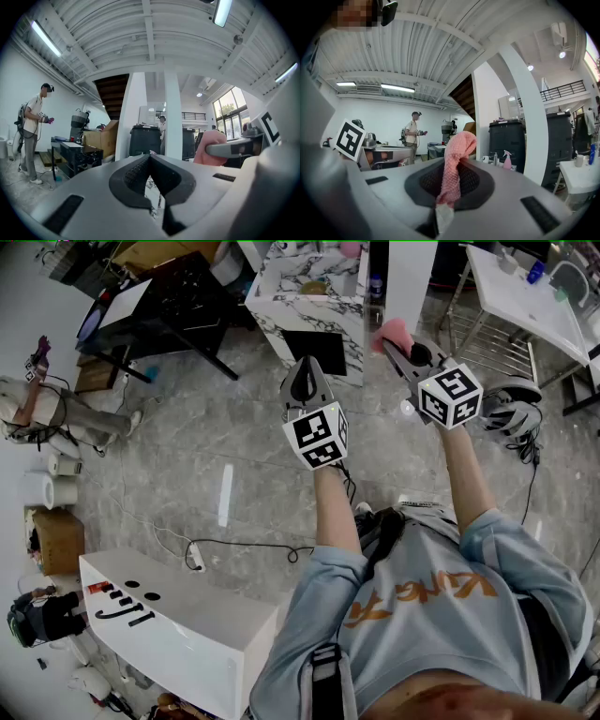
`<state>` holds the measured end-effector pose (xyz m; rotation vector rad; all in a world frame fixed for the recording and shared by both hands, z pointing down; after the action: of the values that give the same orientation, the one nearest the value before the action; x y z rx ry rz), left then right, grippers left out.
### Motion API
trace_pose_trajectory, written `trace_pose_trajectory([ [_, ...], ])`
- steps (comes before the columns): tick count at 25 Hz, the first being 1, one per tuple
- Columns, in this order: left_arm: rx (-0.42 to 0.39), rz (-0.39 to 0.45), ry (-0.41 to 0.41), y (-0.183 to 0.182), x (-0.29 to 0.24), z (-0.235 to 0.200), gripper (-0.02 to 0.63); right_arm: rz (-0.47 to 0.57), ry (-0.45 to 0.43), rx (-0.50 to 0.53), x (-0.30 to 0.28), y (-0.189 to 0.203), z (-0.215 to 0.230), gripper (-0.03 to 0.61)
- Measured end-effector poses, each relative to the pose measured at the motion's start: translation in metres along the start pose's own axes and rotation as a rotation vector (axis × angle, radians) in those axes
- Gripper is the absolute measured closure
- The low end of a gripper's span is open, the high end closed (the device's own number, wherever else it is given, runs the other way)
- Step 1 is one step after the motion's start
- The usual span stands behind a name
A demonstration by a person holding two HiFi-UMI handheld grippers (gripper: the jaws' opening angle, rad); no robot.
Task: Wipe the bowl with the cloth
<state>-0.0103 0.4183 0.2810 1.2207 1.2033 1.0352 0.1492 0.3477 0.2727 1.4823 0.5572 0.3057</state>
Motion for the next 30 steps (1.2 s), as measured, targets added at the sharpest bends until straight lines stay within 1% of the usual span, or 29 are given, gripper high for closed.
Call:
trace_pose_trajectory([
  [3, 0.011, -0.008, -0.004, 0.005, 0.005, -0.018, 0.594, -0.006, 0.003, 0.008, -0.010, 0.002, -0.015, 0.538],
  [6, 0.033, -0.017, -0.010, 0.011, 0.009, -0.036, 0.594, 0.019, 0.003, -0.011, -0.018, 0.001, -0.028, 0.538],
  [9, 0.043, -0.017, 0.008, 0.016, 0.012, -0.043, 0.594, 0.007, 0.028, -0.047, -0.022, 0.007, -0.031, 0.538],
  [12, 0.054, -0.010, 0.033, 0.017, 0.010, -0.049, 0.594, 0.003, 0.048, -0.047, -0.024, 0.009, -0.030, 0.538],
  [19, 0.068, 0.031, 0.102, -0.003, 0.002, -0.058, 0.594, 0.052, 0.060, -0.021, -0.035, -0.022, -0.024, 0.538],
  [22, 0.073, 0.046, 0.131, -0.008, -0.003, -0.061, 0.594, 0.054, 0.059, -0.011, -0.043, -0.027, -0.024, 0.538],
  [26, 0.054, 0.059, 0.117, -0.007, -0.019, -0.069, 0.594, 0.070, 0.050, 0.006, -0.059, -0.029, -0.011, 0.538],
  [30, 0.012, 0.079, 0.071, -0.012, -0.041, -0.084, 0.594, 0.109, 0.035, 0.009, -0.080, -0.038, 0.008, 0.538],
])
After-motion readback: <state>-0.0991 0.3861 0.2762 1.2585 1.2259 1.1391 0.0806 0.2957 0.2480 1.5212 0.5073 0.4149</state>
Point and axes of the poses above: the fingertips, and each gripper's own axes: x backward along the fingers, z to its right, y out of its underside, the point moved 3 cm from there along x, backward along the fingers, and after that the axes turned 5 degrees about -z, right-handed, at the moved point
